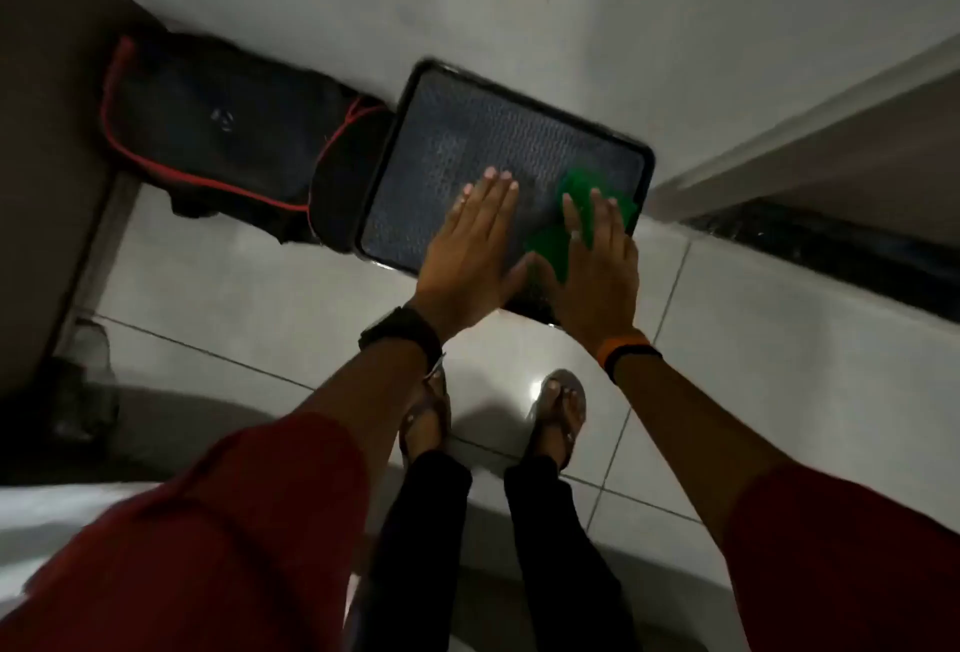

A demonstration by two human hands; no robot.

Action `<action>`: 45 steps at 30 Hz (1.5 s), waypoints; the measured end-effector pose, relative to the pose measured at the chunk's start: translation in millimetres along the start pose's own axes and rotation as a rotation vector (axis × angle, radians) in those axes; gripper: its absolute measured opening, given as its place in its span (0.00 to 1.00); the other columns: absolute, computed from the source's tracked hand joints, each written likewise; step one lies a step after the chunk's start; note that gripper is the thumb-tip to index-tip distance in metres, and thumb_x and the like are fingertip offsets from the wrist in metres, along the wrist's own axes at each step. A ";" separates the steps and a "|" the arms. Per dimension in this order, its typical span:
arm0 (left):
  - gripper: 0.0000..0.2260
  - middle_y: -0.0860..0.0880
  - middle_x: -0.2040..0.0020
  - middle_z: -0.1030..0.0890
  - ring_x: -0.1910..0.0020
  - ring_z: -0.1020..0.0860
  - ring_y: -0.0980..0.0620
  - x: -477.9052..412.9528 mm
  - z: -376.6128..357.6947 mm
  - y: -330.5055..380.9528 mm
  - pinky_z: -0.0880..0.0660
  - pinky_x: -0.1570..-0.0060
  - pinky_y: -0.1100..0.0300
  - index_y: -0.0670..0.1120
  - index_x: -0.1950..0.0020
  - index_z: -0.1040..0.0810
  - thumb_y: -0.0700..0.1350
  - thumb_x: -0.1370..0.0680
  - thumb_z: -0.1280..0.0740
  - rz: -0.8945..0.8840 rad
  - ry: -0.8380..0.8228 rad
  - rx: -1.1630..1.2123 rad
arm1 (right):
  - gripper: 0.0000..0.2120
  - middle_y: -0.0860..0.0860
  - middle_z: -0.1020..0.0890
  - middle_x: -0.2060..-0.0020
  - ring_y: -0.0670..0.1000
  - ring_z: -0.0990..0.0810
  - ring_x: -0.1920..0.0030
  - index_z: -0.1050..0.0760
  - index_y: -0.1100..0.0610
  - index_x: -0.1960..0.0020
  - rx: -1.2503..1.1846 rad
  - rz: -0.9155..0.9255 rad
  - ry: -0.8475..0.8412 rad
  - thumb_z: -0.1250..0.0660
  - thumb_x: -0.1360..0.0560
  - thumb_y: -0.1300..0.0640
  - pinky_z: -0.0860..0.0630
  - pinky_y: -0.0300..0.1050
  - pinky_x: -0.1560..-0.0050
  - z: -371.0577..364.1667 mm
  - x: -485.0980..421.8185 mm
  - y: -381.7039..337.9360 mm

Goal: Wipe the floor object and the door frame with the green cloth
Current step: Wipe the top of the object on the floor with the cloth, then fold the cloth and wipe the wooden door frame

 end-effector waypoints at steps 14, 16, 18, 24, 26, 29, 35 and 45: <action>0.34 0.40 0.15 0.48 0.15 0.51 0.44 -12.7 -43.6 -17.6 0.58 0.18 0.52 0.38 0.16 0.50 0.57 0.14 0.43 0.033 -0.041 -0.013 | 0.23 0.63 0.22 0.33 0.68 0.28 0.31 0.22 0.61 0.29 -0.170 -0.087 0.154 0.39 0.22 0.70 0.28 0.64 0.33 -35.8 -34.6 12.5; 0.34 0.40 0.15 0.47 0.15 0.51 0.44 -11.0 -9.0 -0.5 0.56 0.17 0.50 0.38 0.16 0.49 0.58 0.14 0.43 0.018 0.014 -0.013 | 0.21 0.64 0.20 0.36 0.68 0.26 0.34 0.21 0.63 0.31 -0.240 -0.069 0.210 0.36 0.23 0.71 0.26 0.64 0.34 -3.8 -25.2 4.9; 0.34 0.40 0.15 0.47 0.15 0.51 0.45 -8.8 33.8 21.5 0.54 0.16 0.50 0.38 0.16 0.48 0.58 0.14 0.44 -0.005 0.085 -0.014 | 0.22 0.62 0.19 0.37 0.65 0.25 0.36 0.23 0.64 0.30 -0.304 -0.032 0.295 0.33 0.24 0.70 0.25 0.62 0.33 37.9 -9.3 -8.5; 0.32 0.42 0.16 0.43 0.16 0.47 0.46 -12.1 216.0 111.6 0.50 0.16 0.49 0.39 0.17 0.42 0.57 0.15 0.47 -0.127 0.397 -0.043 | 0.34 0.53 0.18 0.41 0.54 0.29 0.42 0.24 0.56 0.29 -0.309 0.052 0.607 0.19 0.32 0.66 0.35 0.43 0.42 222.9 46.8 -44.5; 0.31 0.44 0.16 0.44 0.16 0.48 0.47 -14.5 285.7 144.5 0.53 0.16 0.52 0.40 0.17 0.44 0.57 0.15 0.47 -0.182 0.498 -0.072 | 0.35 0.51 0.19 0.41 0.53 0.29 0.43 0.22 0.54 0.31 -0.296 0.066 0.734 0.16 0.36 0.65 0.43 0.39 0.45 295.8 63.7 -55.0; 0.31 0.44 0.15 0.44 0.15 0.49 0.47 -22.4 402.9 194.5 0.52 0.17 0.52 0.41 0.16 0.45 0.56 0.15 0.47 -0.273 0.684 -0.084 | 0.27 0.49 0.20 0.41 0.54 0.27 0.44 0.21 0.52 0.33 -0.277 0.232 1.109 0.20 0.30 0.60 0.42 0.37 0.36 422.4 85.4 -78.9; 0.31 0.43 0.15 0.46 0.15 0.50 0.47 -22.5 623.8 300.1 0.54 0.16 0.52 0.39 0.16 0.46 0.56 0.15 0.48 -0.441 1.006 -0.118 | 0.16 0.51 0.22 0.39 0.56 0.28 0.46 0.19 0.61 0.33 -0.224 0.435 1.508 0.33 0.16 0.53 0.21 0.61 0.55 665.1 131.1 -132.3; 0.31 0.41 0.15 0.44 0.15 0.49 0.45 -8.7 844.2 491.6 0.50 0.16 0.48 0.37 0.17 0.45 0.55 0.14 0.48 -0.744 1.346 -0.116 | 0.11 0.54 0.13 0.46 0.55 0.26 0.51 0.15 0.57 0.38 0.073 0.489 2.077 0.29 0.19 0.60 0.28 0.56 0.49 928.4 212.5 -140.0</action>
Point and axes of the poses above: each hand's wrist, its own x-axis away from the middle knuckle, its own z-axis out of the back of the hand, y = z × x, the point moved 2 cm from there along -x, towards the middle knuckle
